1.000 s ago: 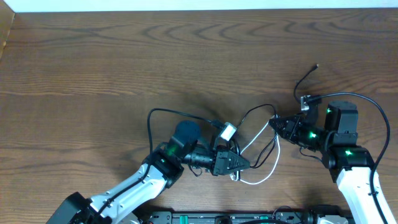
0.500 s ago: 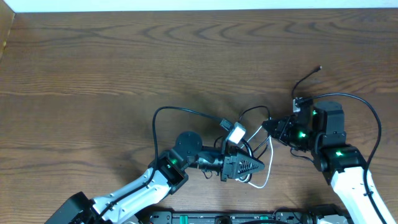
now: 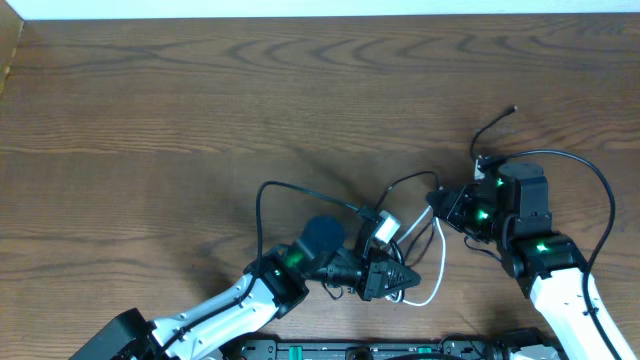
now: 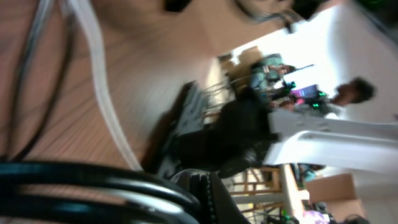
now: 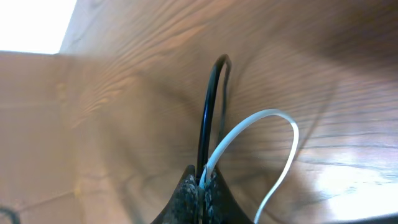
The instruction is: Untangle cables
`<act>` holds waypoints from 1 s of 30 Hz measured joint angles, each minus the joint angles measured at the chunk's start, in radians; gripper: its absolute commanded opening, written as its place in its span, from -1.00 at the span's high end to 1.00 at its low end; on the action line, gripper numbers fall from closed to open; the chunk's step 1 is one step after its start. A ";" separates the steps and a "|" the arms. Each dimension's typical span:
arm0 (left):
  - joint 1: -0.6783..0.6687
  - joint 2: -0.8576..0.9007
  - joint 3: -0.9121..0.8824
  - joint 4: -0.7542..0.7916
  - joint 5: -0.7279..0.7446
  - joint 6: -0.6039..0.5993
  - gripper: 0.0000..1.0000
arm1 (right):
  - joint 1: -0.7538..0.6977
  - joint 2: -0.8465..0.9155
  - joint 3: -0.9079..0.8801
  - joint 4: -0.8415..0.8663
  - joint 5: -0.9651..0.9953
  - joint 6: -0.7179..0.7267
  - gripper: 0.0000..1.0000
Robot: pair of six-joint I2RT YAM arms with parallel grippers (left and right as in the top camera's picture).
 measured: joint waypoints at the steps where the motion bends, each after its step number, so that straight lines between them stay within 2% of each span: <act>1: -0.002 0.000 0.000 -0.033 -0.011 0.010 0.85 | 0.000 0.000 0.000 -0.011 0.024 -0.006 0.98; 7: -0.005 0.000 -0.001 -0.179 -0.066 0.066 0.85 | 0.000 0.016 0.000 -0.072 0.205 -0.052 0.98; 15: -0.004 0.000 -0.001 -0.241 -0.053 0.111 0.85 | 0.000 0.104 0.000 -0.100 0.412 -0.070 0.98; 17: -0.003 0.000 -0.001 -0.206 -0.018 0.117 0.85 | 0.000 0.137 0.000 -0.099 0.435 -0.066 0.98; 22: -0.003 0.001 -0.003 0.000 0.106 0.119 0.85 | 0.000 0.213 0.000 -0.037 0.400 -0.058 0.98; 30: -0.003 0.002 -0.004 0.291 0.154 0.042 0.85 | 0.000 0.324 0.000 0.006 0.289 -0.051 0.98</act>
